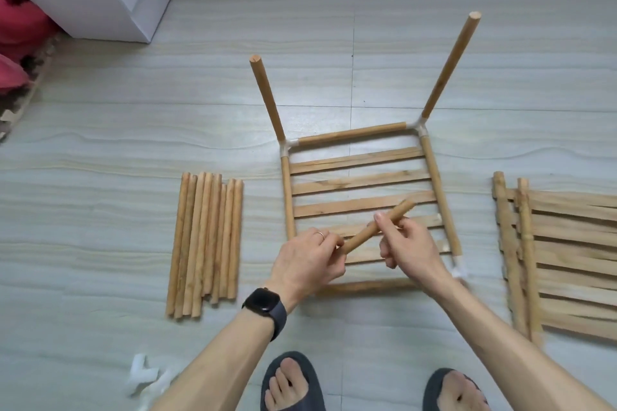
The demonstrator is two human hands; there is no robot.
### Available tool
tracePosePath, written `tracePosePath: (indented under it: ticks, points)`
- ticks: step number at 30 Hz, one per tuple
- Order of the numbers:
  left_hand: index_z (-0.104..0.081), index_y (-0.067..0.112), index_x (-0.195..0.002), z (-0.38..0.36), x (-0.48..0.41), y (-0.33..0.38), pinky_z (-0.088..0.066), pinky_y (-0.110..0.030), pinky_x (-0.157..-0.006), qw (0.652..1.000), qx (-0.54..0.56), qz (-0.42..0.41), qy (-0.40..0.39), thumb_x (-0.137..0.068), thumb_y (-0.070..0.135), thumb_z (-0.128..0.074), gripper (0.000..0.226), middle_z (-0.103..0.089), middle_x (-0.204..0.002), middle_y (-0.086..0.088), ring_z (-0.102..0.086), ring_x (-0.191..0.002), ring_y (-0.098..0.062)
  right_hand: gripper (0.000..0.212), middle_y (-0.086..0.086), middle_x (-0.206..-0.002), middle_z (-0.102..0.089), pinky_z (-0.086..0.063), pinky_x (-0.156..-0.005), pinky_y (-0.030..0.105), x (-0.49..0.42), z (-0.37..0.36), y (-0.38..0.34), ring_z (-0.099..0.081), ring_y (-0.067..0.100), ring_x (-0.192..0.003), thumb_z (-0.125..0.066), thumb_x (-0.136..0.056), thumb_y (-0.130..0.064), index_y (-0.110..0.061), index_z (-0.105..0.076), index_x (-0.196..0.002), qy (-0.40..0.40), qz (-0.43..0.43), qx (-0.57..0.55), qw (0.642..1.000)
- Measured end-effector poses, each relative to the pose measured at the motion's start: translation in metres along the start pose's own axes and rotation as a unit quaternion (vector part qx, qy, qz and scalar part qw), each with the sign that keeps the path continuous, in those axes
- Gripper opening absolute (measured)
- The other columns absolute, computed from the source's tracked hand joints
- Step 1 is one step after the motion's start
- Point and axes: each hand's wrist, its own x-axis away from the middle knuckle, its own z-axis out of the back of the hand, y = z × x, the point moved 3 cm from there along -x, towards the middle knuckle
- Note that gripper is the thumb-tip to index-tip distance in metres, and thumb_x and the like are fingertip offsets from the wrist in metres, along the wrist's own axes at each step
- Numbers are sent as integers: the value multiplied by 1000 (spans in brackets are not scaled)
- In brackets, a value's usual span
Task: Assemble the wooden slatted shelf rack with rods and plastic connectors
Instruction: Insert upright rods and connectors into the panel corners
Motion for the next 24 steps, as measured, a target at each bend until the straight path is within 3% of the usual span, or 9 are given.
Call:
tracePosePath:
  ticks: [1,2,3,4,6,9,14,20,24]
  points:
    - [-74,20,-100,-10,-3,9,-54,-31,-56,1000,15,-19,-11,-74,31,-81,29,-71,-85,4,-67,-81,-21,50,4,-62,-70,-47,-49,30,8,15,7,-60,18,-47,-61,-93,-60,-11,-70,-91,35,1,-14,999]
    - [-69,22,-120,-25,-4,16,-58,-35,-78,997,31,-15,-64,-83,40,-73,41,-72,-109,2,-66,-105,-23,47,6,-67,-73,-49,-49,30,17,34,17,-63,19,-48,-61,-96,-54,-8,-69,-90,77,3,-31,997]
    - [-53,27,-143,-41,-3,21,-48,-42,-105,989,35,8,-145,-90,54,-60,59,-60,-140,0,-50,-133,-27,47,9,-69,-73,-51,-48,28,27,54,25,-66,20,-50,-60,-98,-51,-6,-69,-88,128,11,-40,991]
    - [-27,32,-157,-57,-2,24,-25,-50,-121,974,21,35,-224,-94,67,-44,75,-32,-162,-2,-22,-152,-32,48,10,-69,-73,-52,-49,27,38,75,31,-67,20,-52,-59,-99,-51,-6,-68,-84,180,23,-44,982]
    - [16,41,-157,-84,2,28,6,-64,-119,947,-23,75,-312,-89,83,-19,88,20,-166,1,23,-151,-36,50,8,-65,-72,-55,-52,27,62,114,40,-69,19,-54,-58,-95,-56,-12,-69,-75,279,38,-42,959]
    - [31,46,-149,-110,9,29,10,-77,-109,921,-55,107,-370,-80,92,-4,90,48,-153,6,45,-139,-37,58,-3,-61,-71,-55,-58,23,97,154,46,-69,11,-54,-53,-90,-66,-17,-67,-63,385,41,24,922]
    - [34,49,-146,-118,11,28,12,-77,-110,909,-48,118,-398,-73,96,3,92,57,-145,11,51,-135,-33,56,-9,-58,-69,-52,-60,15,132,172,53,-68,4,-55,-50,-90,-63,-18,-67,-62,436,65,86,893]
    - [36,49,-144,-110,7,32,14,-75,-111,896,-61,123,-423,-74,96,0,92,60,-142,11,53,-132,-32,40,-10,-61,-69,-52,-57,13,144,174,49,-68,6,-54,-51,-95,-59,-28,-65,-75,465,106,42,878]
    - [35,48,-145,-107,5,36,14,-75,-111,887,-59,127,-440,-75,95,-1,92,60,-141,11,53,-133,-33,52,-9,-58,-66,-51,-60,16,146,177,43,-69,6,-59,-48,-99,-56,-15,-67,-74,444,152,133,873]
